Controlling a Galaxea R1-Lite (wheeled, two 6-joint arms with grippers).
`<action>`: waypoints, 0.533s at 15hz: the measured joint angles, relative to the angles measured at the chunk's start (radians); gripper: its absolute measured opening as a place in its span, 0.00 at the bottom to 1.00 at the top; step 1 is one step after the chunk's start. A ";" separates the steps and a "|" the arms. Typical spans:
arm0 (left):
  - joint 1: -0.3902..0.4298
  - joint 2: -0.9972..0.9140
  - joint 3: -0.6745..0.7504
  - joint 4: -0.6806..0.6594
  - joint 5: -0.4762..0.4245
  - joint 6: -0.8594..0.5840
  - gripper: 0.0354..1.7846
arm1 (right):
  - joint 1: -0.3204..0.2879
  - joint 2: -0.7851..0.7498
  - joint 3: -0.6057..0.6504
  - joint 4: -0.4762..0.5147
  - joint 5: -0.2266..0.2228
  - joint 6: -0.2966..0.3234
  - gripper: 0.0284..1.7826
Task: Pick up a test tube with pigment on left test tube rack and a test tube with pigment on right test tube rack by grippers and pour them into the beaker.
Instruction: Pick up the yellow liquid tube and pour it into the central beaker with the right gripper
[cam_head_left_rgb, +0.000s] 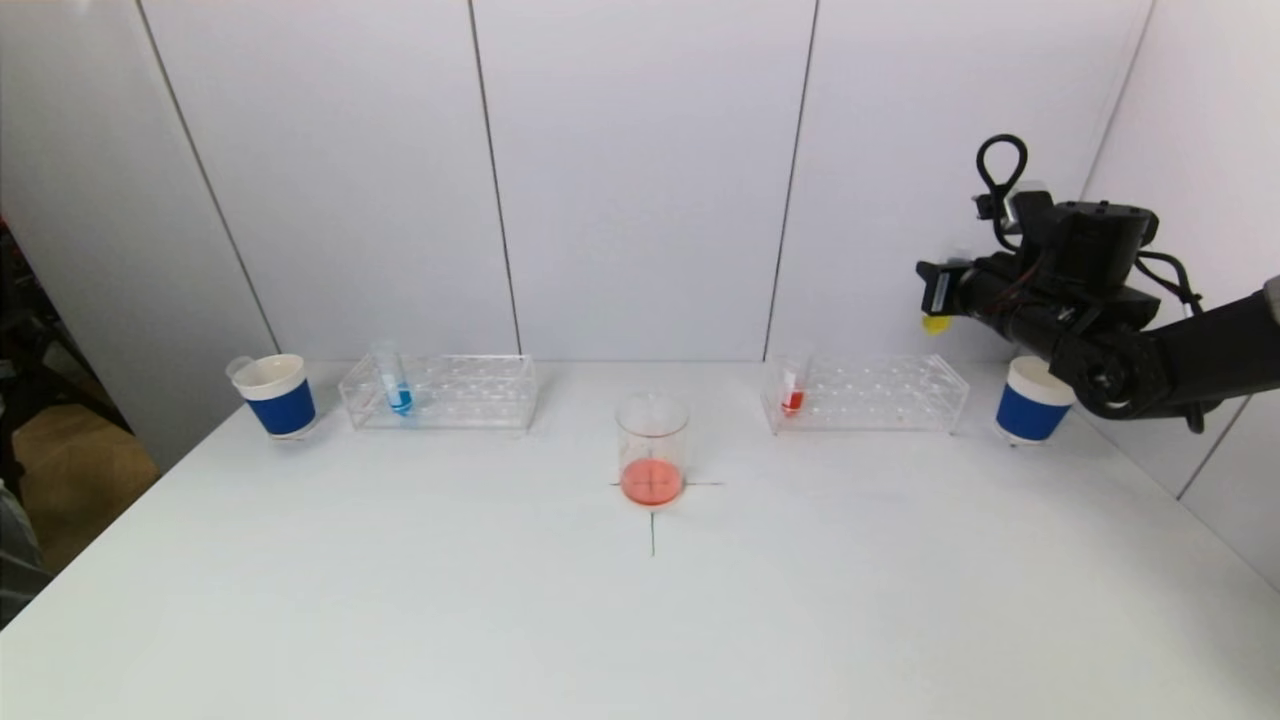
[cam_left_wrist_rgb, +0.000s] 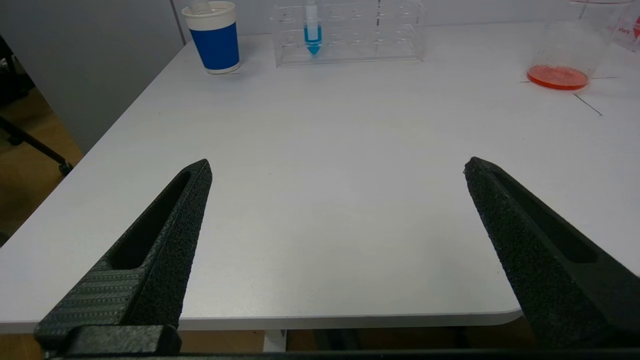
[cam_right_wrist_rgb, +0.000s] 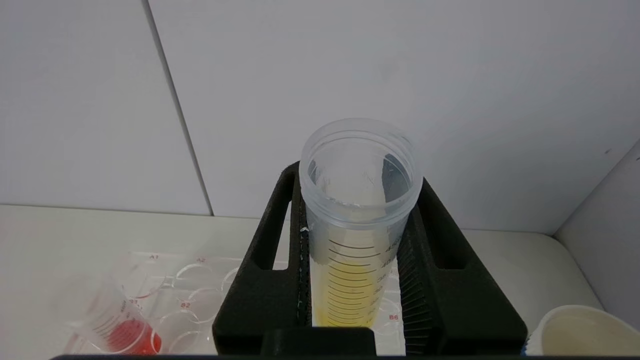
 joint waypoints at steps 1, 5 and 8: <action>0.000 0.000 0.000 0.000 0.000 0.000 0.99 | 0.000 -0.019 -0.040 0.064 0.002 0.001 0.30; -0.001 0.000 0.000 0.000 0.000 0.000 0.99 | 0.011 -0.076 -0.221 0.317 0.026 0.002 0.30; -0.001 0.000 0.000 0.000 0.000 0.000 0.99 | 0.038 -0.095 -0.328 0.444 0.059 -0.005 0.30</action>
